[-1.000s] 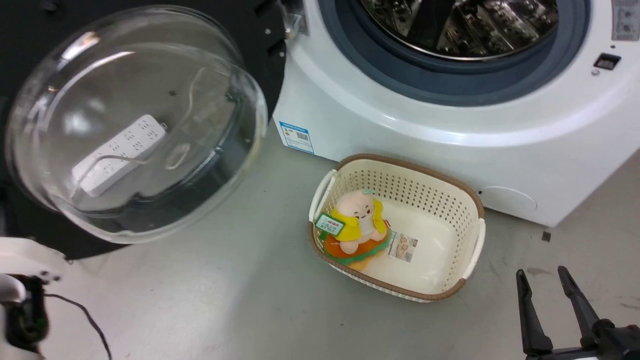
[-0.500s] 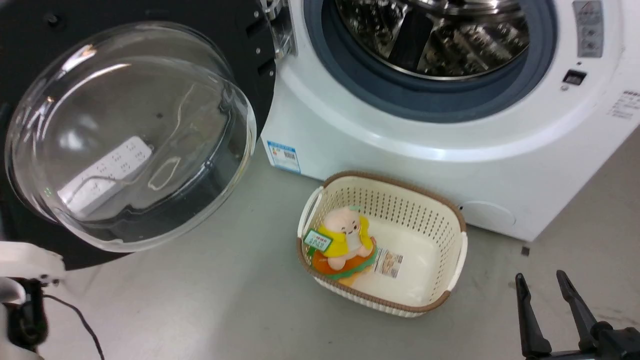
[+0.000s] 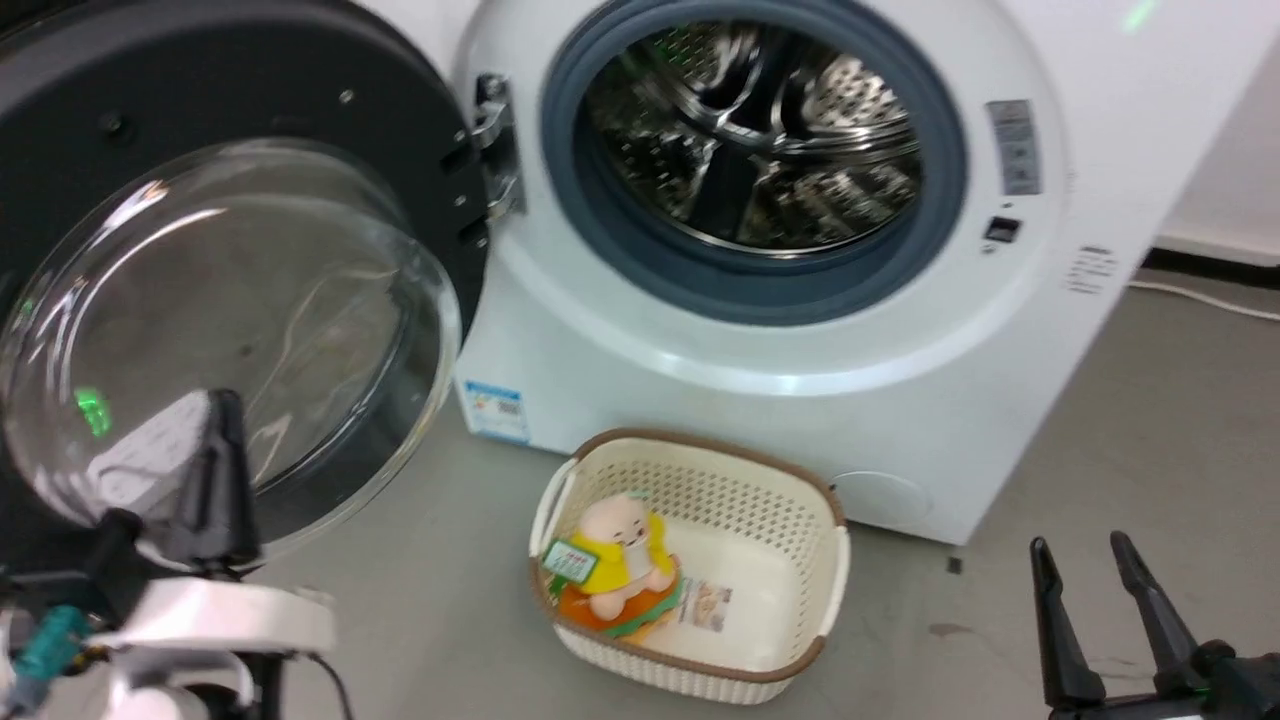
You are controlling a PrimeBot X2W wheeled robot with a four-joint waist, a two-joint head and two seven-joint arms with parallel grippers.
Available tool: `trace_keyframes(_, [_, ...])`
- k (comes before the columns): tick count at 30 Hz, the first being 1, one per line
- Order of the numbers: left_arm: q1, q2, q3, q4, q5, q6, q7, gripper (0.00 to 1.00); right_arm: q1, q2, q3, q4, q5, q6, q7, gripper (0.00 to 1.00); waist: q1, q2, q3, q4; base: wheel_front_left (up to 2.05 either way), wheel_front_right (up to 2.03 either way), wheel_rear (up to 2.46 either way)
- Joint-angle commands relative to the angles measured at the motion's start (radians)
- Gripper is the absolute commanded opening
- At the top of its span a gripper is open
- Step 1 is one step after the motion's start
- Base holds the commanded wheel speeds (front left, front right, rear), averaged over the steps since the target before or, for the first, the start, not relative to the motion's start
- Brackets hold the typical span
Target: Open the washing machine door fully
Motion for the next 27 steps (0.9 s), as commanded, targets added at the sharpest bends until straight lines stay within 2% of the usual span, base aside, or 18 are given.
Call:
trace_keyframes(1, [0.029, -0.013, -0.021, -0.034, 0.012, 0.007, 0.012, 0.0, -0.015, 0.002, -0.004, -0.012, 0.007, 0.001, -0.006, 1.0, 0.0002, 0.0, -0.035, -0.046, 0.0, 0.0, 0.0])
trace_keyframes(9, [0.149, -0.061, -0.092, -0.111, 0.038, 0.025, 0.005, 0.0, -0.019, 0.002, 0.007, -0.043, 0.017, 0.001, -0.007, 1.0, 0.0002, 0.0, -0.053, -0.143, 0.0, 0.0, 0.0])
trace_keyframes(21, [0.215, -0.119, -0.209, -0.008, 0.095, 0.0, -0.044, 0.0, 0.021, 0.002, 0.005, -0.065, 0.014, 0.001, -0.007, 1.0, 0.0002, 0.0, -0.044, -0.203, 0.0, 0.0, 0.0])
trace_keyframes(22, [0.217, -0.119, -0.217, 0.006, 0.106, 0.0, -0.046, 0.2, 0.024, 0.002, 0.006, -0.064, 0.014, 0.001, -0.007, 1.0, 0.0002, 0.0, -0.044, -0.206, 0.0, 0.0, 0.0])
trace_keyframes(23, [0.217, -0.118, -0.224, 0.017, 0.12, 0.001, -0.049, 1.0, 0.026, 0.002, 0.007, -0.064, 0.013, 0.001, -0.007, 1.0, 0.0002, 0.0, -0.043, -0.208, 0.0, 0.0, 0.0])
trace_keyframes(27, [0.214, -0.127, -0.239, 0.046, 0.146, 0.006, -0.055, 1.0, 0.029, 0.002, 0.01, -0.06, 0.014, 0.001, -0.007, 1.0, 0.0002, 0.0, -0.041, -0.214, 0.0, 0.0, 0.0])
